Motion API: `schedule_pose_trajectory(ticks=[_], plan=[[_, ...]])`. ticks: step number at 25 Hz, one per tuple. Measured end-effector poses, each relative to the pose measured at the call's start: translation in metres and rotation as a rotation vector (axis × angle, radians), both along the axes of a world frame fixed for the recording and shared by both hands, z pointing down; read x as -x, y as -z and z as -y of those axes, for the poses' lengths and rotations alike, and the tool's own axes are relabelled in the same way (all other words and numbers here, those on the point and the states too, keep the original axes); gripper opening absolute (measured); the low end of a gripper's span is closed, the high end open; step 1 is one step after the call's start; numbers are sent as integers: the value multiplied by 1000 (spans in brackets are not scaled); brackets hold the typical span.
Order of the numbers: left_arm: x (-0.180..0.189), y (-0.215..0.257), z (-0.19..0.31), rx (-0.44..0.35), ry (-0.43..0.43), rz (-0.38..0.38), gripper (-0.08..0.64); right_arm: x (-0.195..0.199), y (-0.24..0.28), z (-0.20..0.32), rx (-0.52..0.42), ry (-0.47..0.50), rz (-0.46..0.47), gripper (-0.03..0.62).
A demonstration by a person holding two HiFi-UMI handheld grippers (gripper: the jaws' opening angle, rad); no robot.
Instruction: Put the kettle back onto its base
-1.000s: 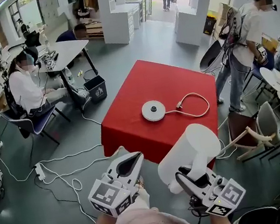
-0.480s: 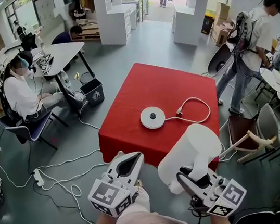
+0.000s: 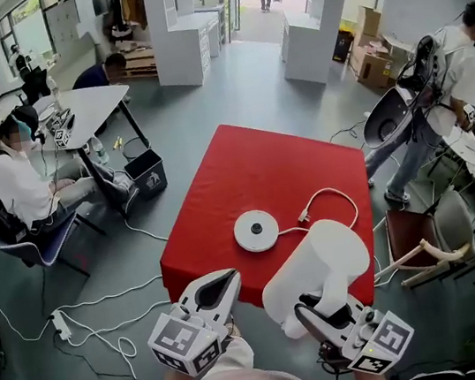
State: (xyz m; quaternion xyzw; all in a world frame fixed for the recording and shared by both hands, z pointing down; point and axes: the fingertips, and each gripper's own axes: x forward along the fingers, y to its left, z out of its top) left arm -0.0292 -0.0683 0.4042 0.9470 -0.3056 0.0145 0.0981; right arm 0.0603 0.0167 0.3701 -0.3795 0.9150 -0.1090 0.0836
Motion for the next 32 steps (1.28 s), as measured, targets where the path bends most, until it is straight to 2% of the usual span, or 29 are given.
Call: schedule_pose_trajectory(ticks=[10, 17, 22, 32], plan=[[-4, 3, 77, 39, -62, 6, -11, -8, 8, 69, -11, -78, 32, 107], [-5, 2, 106, 37, -99, 14, -11, -13, 7, 98, -16, -125, 19, 106], [-15, 4, 113, 43, -105, 16, -11, -20, 6, 106, 5, -122, 22, 106], [-22, -8, 127, 73, -69, 36, -11, -21, -3, 135, 23, -52, 6, 106]])
